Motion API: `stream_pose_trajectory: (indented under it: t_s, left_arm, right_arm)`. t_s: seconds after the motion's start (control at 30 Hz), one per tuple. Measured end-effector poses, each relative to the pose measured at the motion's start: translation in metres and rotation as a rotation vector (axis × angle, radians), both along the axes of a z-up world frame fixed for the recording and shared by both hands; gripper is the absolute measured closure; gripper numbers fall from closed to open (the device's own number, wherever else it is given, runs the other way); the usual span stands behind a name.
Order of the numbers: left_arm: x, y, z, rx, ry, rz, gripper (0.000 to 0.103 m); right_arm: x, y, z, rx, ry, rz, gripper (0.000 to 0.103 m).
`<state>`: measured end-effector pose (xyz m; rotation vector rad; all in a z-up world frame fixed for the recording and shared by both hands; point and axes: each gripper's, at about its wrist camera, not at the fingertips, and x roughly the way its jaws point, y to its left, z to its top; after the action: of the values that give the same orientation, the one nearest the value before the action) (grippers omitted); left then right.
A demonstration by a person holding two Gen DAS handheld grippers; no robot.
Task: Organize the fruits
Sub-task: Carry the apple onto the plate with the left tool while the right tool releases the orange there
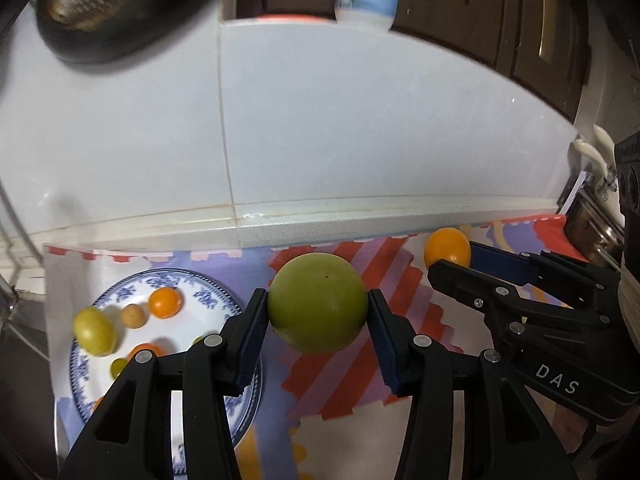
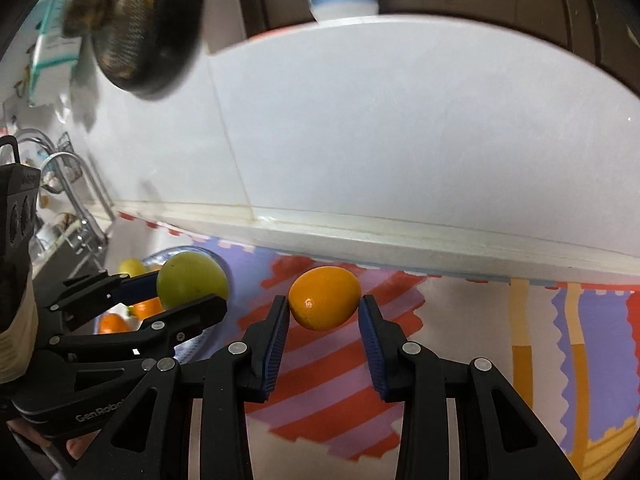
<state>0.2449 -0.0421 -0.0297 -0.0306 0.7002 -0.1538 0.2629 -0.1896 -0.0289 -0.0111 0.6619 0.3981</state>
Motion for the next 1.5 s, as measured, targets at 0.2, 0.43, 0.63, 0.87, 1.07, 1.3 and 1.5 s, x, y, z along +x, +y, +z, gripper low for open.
stream_pose_trajectory:
  t_s: [0.2,0.43,0.63,0.87,1.07,1.3,1.5]
  left_arm:
    - [-0.036,0.012,0.017,-0.003,-0.037,0.024,0.054]
    - [-0.073,0.03,0.029,0.003,-0.064,0.053,0.054]
    - [-0.099,0.054,0.033,0.001,-0.071,0.077,0.054]
    - [-0.12,0.087,0.031,0.015,-0.068,0.103,0.054]
    - [-0.128,0.114,0.026,0.028,-0.055,0.118,0.054]
    - [-0.126,0.143,0.014,0.052,-0.027,0.119,0.054]
    - [-0.112,0.167,0.001,0.075,-0.001,0.117,0.054]
  right_arm:
    - [-0.032,0.008,0.019,0.004,-0.032,0.012,0.066]
    - [-0.066,0.026,0.033,0.014,-0.049,0.034,0.066]
    - [-0.087,0.048,0.034,0.01,-0.055,0.054,0.066]
    - [-0.107,0.08,0.033,0.007,-0.055,0.078,0.066]
    - [-0.113,0.108,0.024,0.002,-0.036,0.111,0.066]
    - [-0.105,0.141,0.012,-0.019,0.004,0.146,0.066]
    - [-0.091,0.171,-0.005,-0.046,0.048,0.172,0.066]
